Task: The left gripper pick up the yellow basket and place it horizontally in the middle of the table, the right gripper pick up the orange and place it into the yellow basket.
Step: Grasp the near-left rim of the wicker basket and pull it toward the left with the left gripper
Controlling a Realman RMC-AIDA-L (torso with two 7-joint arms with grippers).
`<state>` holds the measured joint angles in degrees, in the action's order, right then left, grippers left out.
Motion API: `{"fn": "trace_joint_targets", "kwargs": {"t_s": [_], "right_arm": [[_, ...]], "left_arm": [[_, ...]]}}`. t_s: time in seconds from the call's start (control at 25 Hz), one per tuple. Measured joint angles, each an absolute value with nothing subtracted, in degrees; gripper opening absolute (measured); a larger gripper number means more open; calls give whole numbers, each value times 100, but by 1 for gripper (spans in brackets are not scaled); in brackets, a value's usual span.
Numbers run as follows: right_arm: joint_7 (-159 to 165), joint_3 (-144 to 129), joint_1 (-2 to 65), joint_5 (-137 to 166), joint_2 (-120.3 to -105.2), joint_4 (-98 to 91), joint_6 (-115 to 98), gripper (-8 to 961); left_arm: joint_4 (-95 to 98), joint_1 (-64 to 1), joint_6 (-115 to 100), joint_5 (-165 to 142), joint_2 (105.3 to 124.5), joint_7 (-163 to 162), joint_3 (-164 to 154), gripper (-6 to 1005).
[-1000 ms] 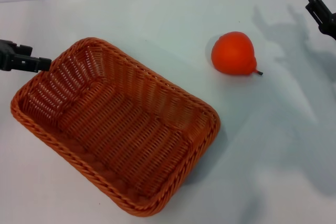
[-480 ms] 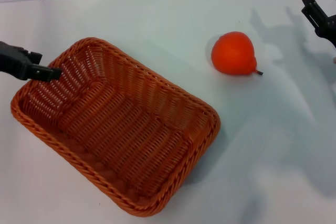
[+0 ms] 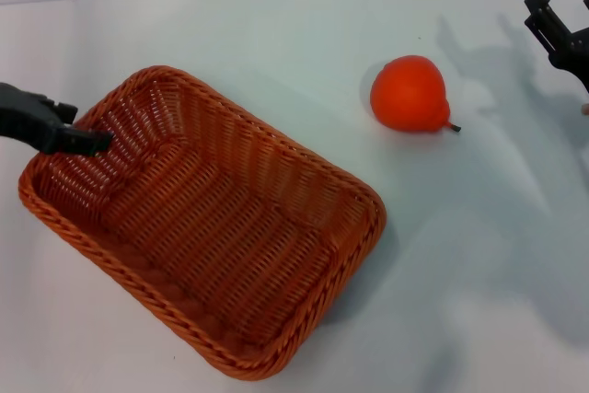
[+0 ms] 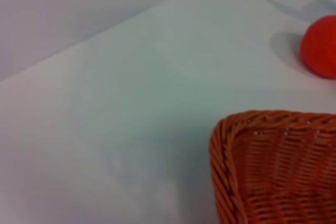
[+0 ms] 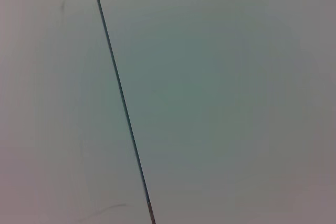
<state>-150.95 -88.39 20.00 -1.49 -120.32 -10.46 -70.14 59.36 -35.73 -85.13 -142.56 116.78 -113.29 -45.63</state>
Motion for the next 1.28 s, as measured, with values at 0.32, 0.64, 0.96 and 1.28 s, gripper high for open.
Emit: {"fn": "trace_joint_targets", "kwargs": {"t_s": [0.32, 0.64, 0.96, 1.28], "right_arm": [[-15091, -8883, 2018, -150, -12032, -1028, -7027, 950], [-15091, -8896, 2021, -149, -12032, -1028, -7032, 949], [-15091, -8902, 2017, -150, -12032, -1028, -7031, 950], [-15091, -8903, 2036, -149, -12032, -1028, -7029, 950]], "left_arm": [[5937, -3529, -8485, -14435, 11779, -11351, -4726, 725], [5988, -3520, -8316, -14686, 11871, -11324, -4715, 631], [6136, -3442, -8293, -14689, 11930, -11282, -4722, 326], [6148, -3454, -8340, -14707, 11930, -11409, -4723, 186]]}}
